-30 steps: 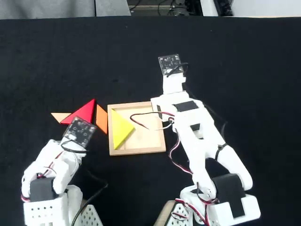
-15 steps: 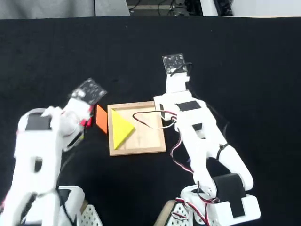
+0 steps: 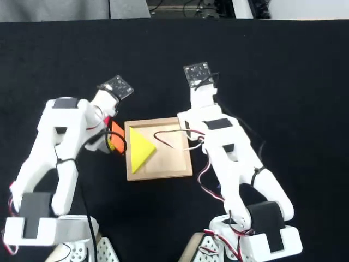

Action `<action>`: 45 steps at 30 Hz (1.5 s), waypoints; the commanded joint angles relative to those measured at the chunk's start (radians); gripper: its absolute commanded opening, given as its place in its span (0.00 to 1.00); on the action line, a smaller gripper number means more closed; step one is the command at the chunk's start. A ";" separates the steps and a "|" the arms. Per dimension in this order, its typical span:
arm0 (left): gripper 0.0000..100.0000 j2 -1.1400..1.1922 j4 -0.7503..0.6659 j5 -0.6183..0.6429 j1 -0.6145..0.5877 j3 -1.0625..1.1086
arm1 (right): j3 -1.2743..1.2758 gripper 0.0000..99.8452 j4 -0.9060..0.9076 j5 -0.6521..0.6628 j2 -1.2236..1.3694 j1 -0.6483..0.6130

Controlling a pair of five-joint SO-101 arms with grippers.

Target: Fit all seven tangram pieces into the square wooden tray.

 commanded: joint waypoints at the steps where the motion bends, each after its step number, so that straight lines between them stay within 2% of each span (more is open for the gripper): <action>1: 0.27 0.083 -0.018 -0.087 -0.039 -0.116 | -0.002 0.17 -0.037 0.014 -0.004 0.009; 6: 0.27 0.224 -0.015 -0.160 -0.084 -0.211 | -0.002 0.17 -0.037 0.015 -0.004 0.009; 10: 0.27 0.310 -0.023 -0.157 -0.079 -0.249 | -0.002 0.17 -0.037 0.015 -0.004 0.009; 22: 0.27 0.339 -0.028 -0.164 -0.056 -0.265 | -0.004 0.17 -0.037 0.015 -0.004 0.009; 28: 0.27 0.414 -0.081 -0.160 -0.064 -0.280 | -0.002 0.17 -0.037 0.015 -0.004 0.009; 38: 0.27 0.532 -0.031 -0.115 -0.093 -0.449 | -0.002 0.17 -0.037 0.017 -0.004 0.009; 45: 0.28 0.554 0.170 -0.103 -0.068 -0.562 | -0.002 0.17 -0.037 0.077 -0.004 0.005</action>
